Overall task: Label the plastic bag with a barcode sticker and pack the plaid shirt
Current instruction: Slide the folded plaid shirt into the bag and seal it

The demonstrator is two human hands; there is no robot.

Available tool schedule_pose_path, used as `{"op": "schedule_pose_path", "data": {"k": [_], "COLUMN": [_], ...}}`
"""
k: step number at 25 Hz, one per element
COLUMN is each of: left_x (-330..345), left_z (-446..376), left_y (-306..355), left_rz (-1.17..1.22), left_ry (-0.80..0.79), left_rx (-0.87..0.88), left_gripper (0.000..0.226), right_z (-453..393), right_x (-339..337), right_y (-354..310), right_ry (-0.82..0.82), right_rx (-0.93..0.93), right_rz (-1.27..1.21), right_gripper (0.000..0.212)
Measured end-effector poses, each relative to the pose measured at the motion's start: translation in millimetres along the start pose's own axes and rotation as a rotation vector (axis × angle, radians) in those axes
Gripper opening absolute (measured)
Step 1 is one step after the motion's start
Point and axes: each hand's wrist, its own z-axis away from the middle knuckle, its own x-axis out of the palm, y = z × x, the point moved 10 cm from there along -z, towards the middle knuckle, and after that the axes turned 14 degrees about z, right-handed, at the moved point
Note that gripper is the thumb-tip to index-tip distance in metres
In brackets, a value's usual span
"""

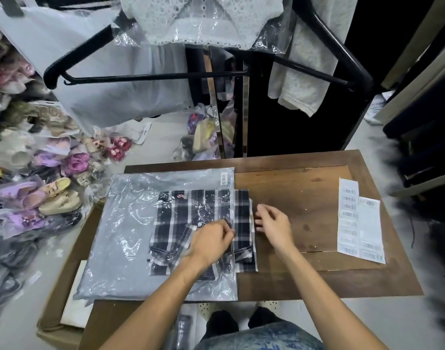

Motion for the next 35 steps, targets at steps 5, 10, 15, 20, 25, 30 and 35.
{"op": "schedule_pose_path", "data": {"k": [5, 10, 15, 20, 25, 30, 35], "left_x": [-1, -9, -5, -3, -5, -4, -5], "left_z": [3, 5, 2, 3, 4, 4, -1], "left_y": [3, 10, 5, 2, 3, -3, -3], "left_rz": [-0.003, -0.077, -0.059, -0.056, 0.033, 0.068, -0.002], "left_ry": [0.051, 0.108, 0.099, 0.072, 0.030, 0.012, 0.025], "left_rx": [0.002, 0.014, 0.008, -0.007, -0.032, -0.055, -0.030], "left_gripper": [0.029, 0.025, 0.028, 0.028, 0.026, 0.028, 0.032], "right_z": [8, 12, 7, 11, 10, 24, 25], "right_x": [40, 67, 49, 69, 98, 117, 127], "right_y": [11, -8, 16, 21, 22, 7, 3], "right_ry": [-0.286, -0.366, -0.266, -0.347, -0.548, -0.809, -0.826], "right_rx": [0.067, 0.072, 0.100, 0.149, 0.268, 0.386, 0.461], "right_rz": [-0.199, -0.189, -0.017, -0.040, -0.148, -0.500, -0.571], "right_gripper": [0.057, 0.043, 0.019, 0.039, 0.084, 0.092, 0.093]}}
